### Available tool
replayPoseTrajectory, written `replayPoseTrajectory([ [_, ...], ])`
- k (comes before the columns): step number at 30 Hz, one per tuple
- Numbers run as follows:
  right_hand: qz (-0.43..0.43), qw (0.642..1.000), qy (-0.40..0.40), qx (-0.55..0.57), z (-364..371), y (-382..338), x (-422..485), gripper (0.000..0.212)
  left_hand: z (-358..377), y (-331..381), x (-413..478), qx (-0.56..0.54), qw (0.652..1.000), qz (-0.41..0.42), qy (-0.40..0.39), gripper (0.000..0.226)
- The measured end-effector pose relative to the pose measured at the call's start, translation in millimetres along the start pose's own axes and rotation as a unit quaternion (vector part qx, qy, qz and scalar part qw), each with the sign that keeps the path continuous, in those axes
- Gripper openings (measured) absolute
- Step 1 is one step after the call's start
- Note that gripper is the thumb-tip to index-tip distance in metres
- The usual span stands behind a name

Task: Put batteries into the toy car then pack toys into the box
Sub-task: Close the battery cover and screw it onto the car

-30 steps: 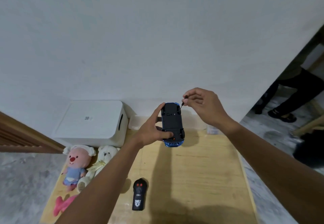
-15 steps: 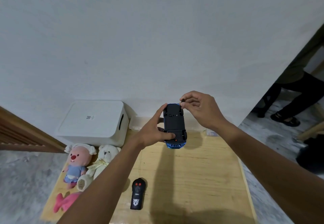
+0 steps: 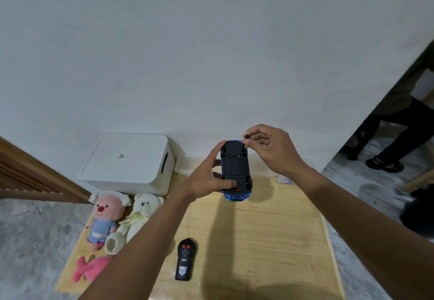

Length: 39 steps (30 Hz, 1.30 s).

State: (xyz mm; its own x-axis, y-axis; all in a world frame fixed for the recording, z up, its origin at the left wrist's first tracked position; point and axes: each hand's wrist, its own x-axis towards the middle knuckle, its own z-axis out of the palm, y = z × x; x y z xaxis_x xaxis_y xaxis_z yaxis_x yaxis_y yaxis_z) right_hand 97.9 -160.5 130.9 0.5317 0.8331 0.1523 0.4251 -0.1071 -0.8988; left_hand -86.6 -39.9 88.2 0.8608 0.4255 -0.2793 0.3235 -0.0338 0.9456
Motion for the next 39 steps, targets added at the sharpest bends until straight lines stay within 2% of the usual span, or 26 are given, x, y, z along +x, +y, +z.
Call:
replayPoseTrajectory([
  [7, -0.012, 1.000, 0.001, -0.009, 0.2, 0.5, 0.7, 0.009, 0.9, 0.0, -1.3, 0.002, 1.000, 0.006, 0.005, 0.106],
  [14, -0.070, 0.996, 0.005, -0.046, 4.1, 0.3, -0.5, 0.015, 3.3, 1.7, -2.9, 0.002, 1.000, 0.012, 0.005, 0.106],
  [20, -0.074, 0.996, 0.021, -0.034, 9.4, 1.8, -3.3, 0.011, 2.9, 1.7, -4.3, -0.001, 1.000, 0.016, 0.007, 0.106],
  [26, -0.039, 0.998, 0.037, -0.018, 12.1, -0.8, 2.5, 0.003, 3.4, 3.5, -5.5, -0.011, 1.000, 0.019, 0.008, 0.102],
  [39, -0.055, 0.997, 0.047, -0.007, 13.8, -7.1, 1.1, 0.012, 5.6, 3.5, -1.6, -0.005, 1.000, 0.022, 0.001, 0.101],
])
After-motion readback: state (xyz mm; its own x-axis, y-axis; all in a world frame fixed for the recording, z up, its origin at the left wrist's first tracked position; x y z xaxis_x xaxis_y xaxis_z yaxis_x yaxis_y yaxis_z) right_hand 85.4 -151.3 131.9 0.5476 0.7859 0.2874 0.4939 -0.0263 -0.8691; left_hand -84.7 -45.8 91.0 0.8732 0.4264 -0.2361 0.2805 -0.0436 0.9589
